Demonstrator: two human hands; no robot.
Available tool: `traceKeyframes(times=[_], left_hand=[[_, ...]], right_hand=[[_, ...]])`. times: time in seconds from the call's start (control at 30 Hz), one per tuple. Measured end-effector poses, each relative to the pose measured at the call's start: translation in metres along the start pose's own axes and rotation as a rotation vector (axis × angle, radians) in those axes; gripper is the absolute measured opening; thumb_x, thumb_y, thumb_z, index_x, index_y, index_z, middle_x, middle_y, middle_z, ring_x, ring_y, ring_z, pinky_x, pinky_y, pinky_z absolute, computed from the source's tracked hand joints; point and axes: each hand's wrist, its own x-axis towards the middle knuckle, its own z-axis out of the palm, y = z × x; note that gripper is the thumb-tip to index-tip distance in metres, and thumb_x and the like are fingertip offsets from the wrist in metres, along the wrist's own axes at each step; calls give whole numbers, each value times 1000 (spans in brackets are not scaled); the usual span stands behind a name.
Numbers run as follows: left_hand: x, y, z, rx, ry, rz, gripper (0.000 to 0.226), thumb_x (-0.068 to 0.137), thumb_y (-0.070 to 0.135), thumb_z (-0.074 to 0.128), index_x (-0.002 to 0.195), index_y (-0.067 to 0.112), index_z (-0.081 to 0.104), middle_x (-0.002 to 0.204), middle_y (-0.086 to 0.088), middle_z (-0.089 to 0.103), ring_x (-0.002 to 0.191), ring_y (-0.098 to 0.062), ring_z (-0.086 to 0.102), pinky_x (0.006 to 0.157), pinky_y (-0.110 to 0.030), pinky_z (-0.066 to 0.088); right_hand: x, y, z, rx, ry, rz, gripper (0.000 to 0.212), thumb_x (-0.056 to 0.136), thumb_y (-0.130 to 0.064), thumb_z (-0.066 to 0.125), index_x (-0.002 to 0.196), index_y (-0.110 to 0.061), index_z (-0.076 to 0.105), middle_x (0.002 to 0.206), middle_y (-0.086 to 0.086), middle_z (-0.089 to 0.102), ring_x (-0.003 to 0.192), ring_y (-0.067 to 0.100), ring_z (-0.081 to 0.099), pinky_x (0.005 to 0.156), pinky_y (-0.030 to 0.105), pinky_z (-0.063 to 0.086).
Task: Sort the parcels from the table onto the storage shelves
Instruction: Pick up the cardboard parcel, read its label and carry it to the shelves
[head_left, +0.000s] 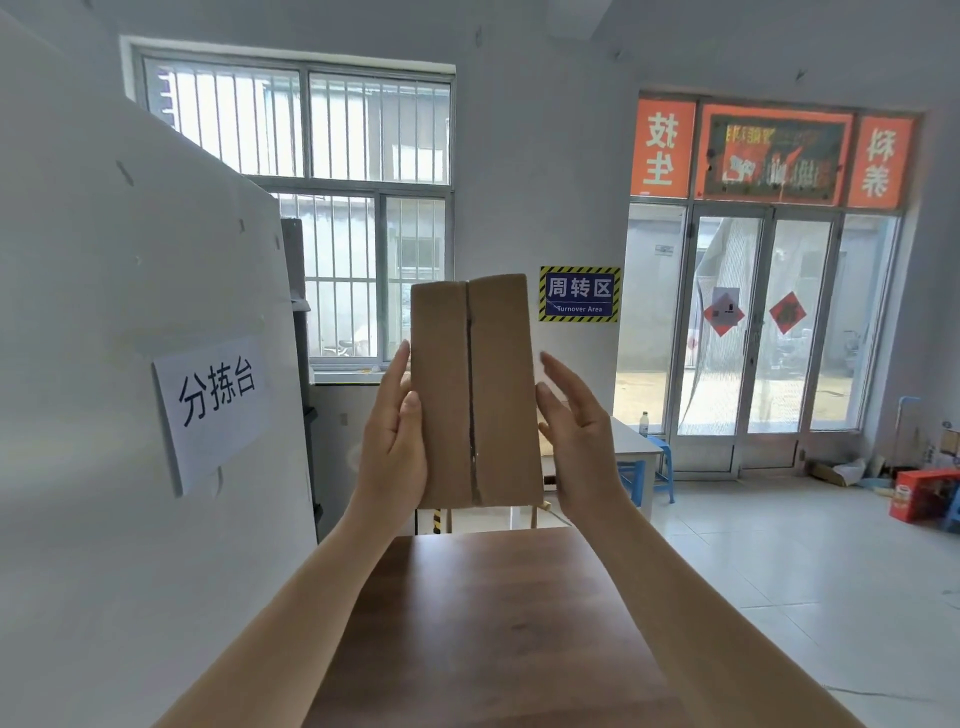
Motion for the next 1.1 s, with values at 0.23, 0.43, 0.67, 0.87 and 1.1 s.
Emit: traceKeyframes(times=[0.23,0.43,0.67,0.87,1.1], left_hand=[[-4,-2,-7,66,-21,67,39,102,20,34,141,26,37,141,3,48,119,11,49,103,-18,42],[-2,-13,-11,249,-137,76,83,77,76,41,147,40,14,147,9,24,137,-16,32,106,-50,41],[7,-12,-8,435,-174,7,111,61,94,34,148,37,-6,156,8,9,144,-22,17,111,-57,29],[9,-4,-14,45,-202,0,87,73,76,51,145,51,11,154,2,24,138,-28,35,102,-57,43],[7,10,-11,-132,-199,57,66,83,43,45,146,39,24,150,0,40,131,-28,47,97,-49,50]], right_hand=[[-5,-6,2,-18,-32,82,76,79,-39,65,145,-30,27,128,-5,43,102,0,52,71,11,48],[-4,-9,0,-17,14,10,55,81,-23,72,126,-33,40,109,-16,55,94,3,60,61,11,53],[-4,-13,-8,-78,20,-92,51,79,-21,76,110,-48,46,114,-19,58,107,7,60,70,22,59],[1,-18,-13,-93,-35,-104,46,80,-21,75,111,-45,52,119,-14,63,108,19,65,72,31,61],[0,-20,-15,-18,-49,-85,44,81,-13,75,109,-44,58,122,3,65,104,28,69,74,46,62]])
